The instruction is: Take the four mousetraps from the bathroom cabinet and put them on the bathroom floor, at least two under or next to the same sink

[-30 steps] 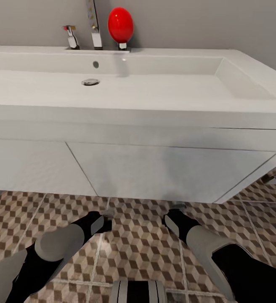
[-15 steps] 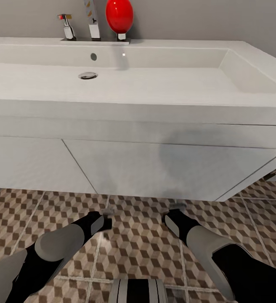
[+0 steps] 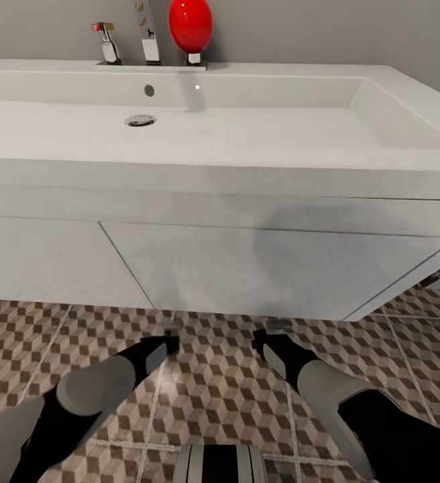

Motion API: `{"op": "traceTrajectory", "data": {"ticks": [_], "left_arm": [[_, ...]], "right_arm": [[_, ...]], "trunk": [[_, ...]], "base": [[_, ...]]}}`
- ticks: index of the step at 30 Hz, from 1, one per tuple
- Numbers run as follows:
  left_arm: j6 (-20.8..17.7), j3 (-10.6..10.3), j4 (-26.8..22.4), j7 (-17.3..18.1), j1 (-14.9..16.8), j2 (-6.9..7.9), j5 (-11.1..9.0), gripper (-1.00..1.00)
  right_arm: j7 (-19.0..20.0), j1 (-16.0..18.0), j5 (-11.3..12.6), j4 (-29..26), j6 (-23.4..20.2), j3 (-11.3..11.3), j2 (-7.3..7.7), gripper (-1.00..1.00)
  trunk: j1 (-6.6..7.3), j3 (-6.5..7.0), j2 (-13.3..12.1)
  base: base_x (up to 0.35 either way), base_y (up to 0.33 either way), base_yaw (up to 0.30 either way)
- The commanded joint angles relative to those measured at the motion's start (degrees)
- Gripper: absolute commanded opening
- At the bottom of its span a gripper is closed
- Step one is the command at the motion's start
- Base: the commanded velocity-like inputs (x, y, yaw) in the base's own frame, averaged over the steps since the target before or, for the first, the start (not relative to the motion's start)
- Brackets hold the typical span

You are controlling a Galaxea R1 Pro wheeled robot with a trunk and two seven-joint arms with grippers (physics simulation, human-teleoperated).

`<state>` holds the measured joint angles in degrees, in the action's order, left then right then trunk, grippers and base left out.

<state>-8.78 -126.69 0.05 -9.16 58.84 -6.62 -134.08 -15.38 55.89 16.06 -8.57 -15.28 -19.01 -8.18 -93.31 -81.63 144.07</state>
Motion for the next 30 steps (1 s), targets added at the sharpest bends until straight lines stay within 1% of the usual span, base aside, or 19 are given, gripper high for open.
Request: {"op": "traceTrajectory", "data": {"ticks": [1, 4, 9, 15, 17, 18, 19, 20, 22, 23, 26, 30], "left_arm": [[-0.1, -0.5, 0.0, -0.1, 0.5, -0.10, -0.3, -1.00], [0.2, -0.5, 0.1, -0.1, 1.2, -0.25, -0.3, -1.00], [0.4, -0.7, -0.1, -0.1, 1.5, -0.25, -0.3, -1.00], [0.5, -2.6, -0.2, 0.0, 1.5, -0.13, -0.2, -1.00], [0.5, -2.8, -0.3, 0.0, 1.5, -0.11, -0.1, -1.00], [0.5, -2.9, -0.3, 0.0, 1.5, -0.11, 0.4, -1.00], [0.5, -2.9, -0.4, 0.1, 1.5, -0.14, 1.5, -1.00], [0.5, -3.0, -0.7, 0.1, 1.5, -0.18, 3.2, -1.00], [0.5, -3.0, -1.4, 0.1, 1.5, -0.23, 7.1, -1.00], [0.5, -3.0, -1.7, 0.1, 1.5, -0.27, 8.6, -1.00], [0.5, -3.0, -2.3, 0.1, 1.5, -0.26, 10.4, -1.00], [0.6, -2.9, -2.4, 0.1, 1.5, -0.24, 11.1, -1.00]], "right_arm": [[-0.3, 0.0, 0.4, -0.1, -0.3, -0.5, 0.01, -1.00], [-0.1, 0.0, 0.2, -0.1, -0.1, -0.5, 0.04, -1.00], [0.1, -0.3, 0.2, -0.1, 2.8, -0.4, 0.25, -1.00], [0.8, -0.4, 0.1, -0.1, 3.9, -0.4, 0.33, -1.00], [1.4, -0.4, 0.1, -0.1, 4.0, -0.4, 0.35, -1.00], [1.6, -0.4, 0.1, -0.1, 4.0, -0.4, 0.35, -1.00], [1.8, -0.4, 0.1, -0.1, 4.1, -0.4, 0.35, -1.00], [2.0, -0.4, 0.1, -0.1, 4.1, -0.4, 0.36, -1.00], [2.1, -0.4, 0.0, -0.1, 4.2, -0.4, 0.36, -1.00], [2.1, -0.4, 0.0, -0.2, 4.2, -0.4, 0.36, -1.00], [2.2, -0.4, 0.0, -0.2, 4.6, -0.4, 0.36, -1.00], [2.2, -0.4, 0.0, -0.1, 5.6, -0.4, 0.36, -1.00]], "trunk": [[0.01, -0.04, 0.0], [0.01, -0.04, 0.0], [0.01, -0.04, 0.0], [0.01, -0.04, 0.0], [0.01, -0.04, 0.0], [0.01, -0.04, 0.0], [0.01, -0.04, 0.0], [0.01, -0.04, 0.0], [0.01, -0.04, 0.0], [0.01, -0.04, 0.0], [0.01, -0.04, 0.0], [0.01, -0.04, 0.0]], "base": [[0.000, 0.000, 0.000], [0.000, 0.000, 0.000], [0.000, 0.000, 0.000], [0.003, 0.000, 0.000], [0.058, -0.012, 0.000], [0.125, -0.079, 0.000], [0.174, -0.129, 0.000], [0.209, -0.159, 0.000], [0.242, -0.179, 0.000], [0.207, -0.148, 0.000], [0.102, -0.073, 0.000], [0.029, -0.021, 0.000]]}}
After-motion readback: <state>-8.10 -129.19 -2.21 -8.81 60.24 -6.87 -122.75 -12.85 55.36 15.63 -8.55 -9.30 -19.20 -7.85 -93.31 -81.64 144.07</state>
